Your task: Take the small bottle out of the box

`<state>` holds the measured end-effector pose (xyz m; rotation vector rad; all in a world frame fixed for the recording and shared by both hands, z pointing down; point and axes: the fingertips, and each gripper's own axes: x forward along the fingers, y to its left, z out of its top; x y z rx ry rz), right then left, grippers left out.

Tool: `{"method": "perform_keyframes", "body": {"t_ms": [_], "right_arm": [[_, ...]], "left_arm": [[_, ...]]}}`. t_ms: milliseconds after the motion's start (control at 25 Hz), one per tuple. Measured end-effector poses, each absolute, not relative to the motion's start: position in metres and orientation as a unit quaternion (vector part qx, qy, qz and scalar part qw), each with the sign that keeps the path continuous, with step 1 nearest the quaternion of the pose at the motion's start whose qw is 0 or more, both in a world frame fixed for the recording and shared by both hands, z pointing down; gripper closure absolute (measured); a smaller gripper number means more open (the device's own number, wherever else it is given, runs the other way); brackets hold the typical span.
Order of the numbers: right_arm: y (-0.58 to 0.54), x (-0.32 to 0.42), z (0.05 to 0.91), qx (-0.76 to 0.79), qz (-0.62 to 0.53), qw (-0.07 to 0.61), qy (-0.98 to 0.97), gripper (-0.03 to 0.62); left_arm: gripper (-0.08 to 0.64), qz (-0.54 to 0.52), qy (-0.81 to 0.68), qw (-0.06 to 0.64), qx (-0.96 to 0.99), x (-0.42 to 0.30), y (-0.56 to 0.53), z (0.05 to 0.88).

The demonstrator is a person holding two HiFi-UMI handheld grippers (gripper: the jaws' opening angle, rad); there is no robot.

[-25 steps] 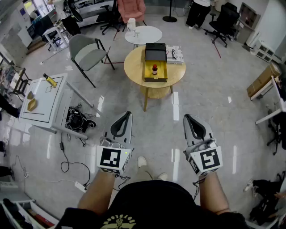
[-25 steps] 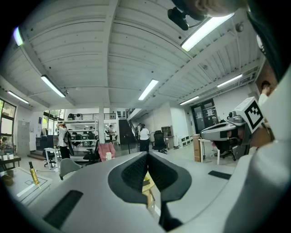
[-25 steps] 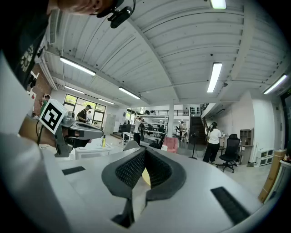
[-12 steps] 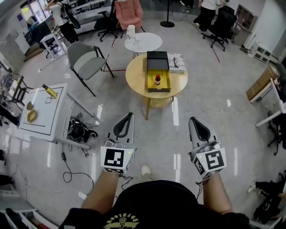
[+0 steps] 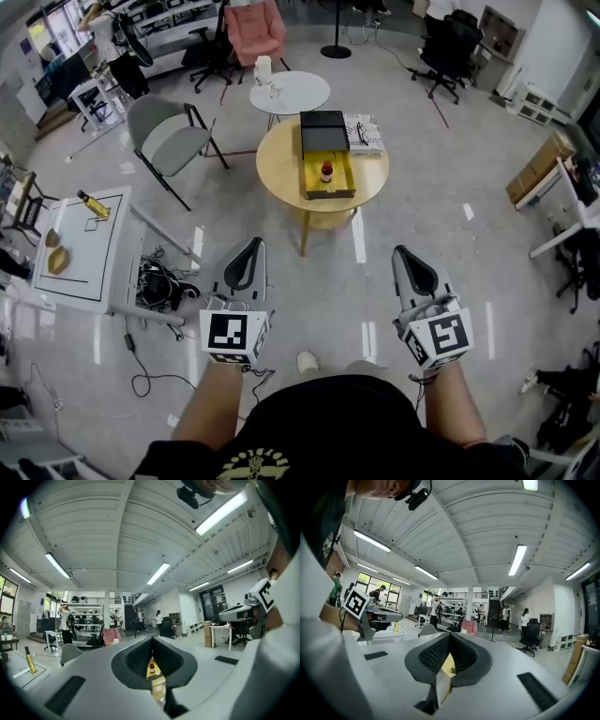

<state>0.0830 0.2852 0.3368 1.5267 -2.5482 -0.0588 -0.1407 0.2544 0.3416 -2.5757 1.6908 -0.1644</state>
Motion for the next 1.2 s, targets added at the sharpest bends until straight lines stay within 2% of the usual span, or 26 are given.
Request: {"method": "perform_keyframes", "body": {"t_ms": [480, 800, 1200], "right_arm": [[0.248, 0.103, 0.344, 0.517, -0.009, 0.084, -0.852, 0.578], [0.193, 0.115, 0.352, 0.498, -0.001, 0.079, -0.864, 0.577], [0.133, 0.123, 0.362, 0.477, 0.011, 0.083, -0.875, 0.577]], "left_arm": [[0.546, -0.05, 0.567, 0.023, -0.822, -0.133, 0.213, 0.354], [0.546, -0.034, 0.548, 0.05, -0.834, -0.106, 0.177, 0.338], [0.546, -0.065, 0.578, 0.021, -0.813, -0.104, 0.125, 0.361]]}}
